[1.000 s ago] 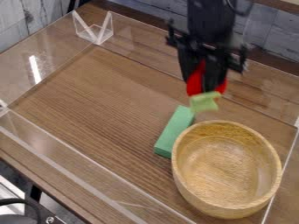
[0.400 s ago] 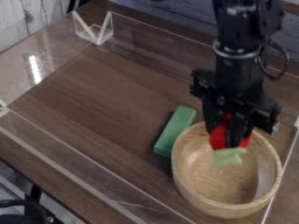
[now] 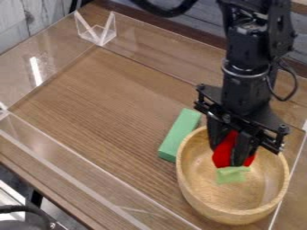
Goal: Move the red fruit to the right
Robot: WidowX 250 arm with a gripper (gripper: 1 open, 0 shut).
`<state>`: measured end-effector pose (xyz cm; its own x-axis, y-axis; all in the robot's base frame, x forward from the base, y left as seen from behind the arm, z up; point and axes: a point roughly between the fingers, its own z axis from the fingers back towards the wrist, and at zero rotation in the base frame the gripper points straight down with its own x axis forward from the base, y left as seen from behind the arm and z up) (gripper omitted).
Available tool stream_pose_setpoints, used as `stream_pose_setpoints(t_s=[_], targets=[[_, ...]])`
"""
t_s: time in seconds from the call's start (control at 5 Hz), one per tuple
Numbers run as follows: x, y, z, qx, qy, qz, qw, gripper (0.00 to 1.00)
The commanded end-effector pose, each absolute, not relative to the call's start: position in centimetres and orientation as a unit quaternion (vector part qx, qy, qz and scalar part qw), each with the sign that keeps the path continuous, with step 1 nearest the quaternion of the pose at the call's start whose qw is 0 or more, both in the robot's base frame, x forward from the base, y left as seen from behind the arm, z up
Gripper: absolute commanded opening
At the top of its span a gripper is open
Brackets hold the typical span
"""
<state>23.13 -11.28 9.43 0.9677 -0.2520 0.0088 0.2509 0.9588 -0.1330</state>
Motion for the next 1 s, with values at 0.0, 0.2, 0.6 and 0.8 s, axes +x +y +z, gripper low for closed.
stream_pose_setpoints(t_s=[0.0,0.2,0.6,0.8], targets=[[24.3,-10.8,12.4,-0.067,-0.038,-0.114,0.991,0.0],[24.9,-9.9,13.6,-0.062,-0.049,-0.103,0.991,0.0],[27.4,-5.8,14.6,-0.049,-0.067,-0.073,0.994,0.0],[28.8,-3.2,14.4,-0.046,-0.071,-0.057,0.995,0.0]])
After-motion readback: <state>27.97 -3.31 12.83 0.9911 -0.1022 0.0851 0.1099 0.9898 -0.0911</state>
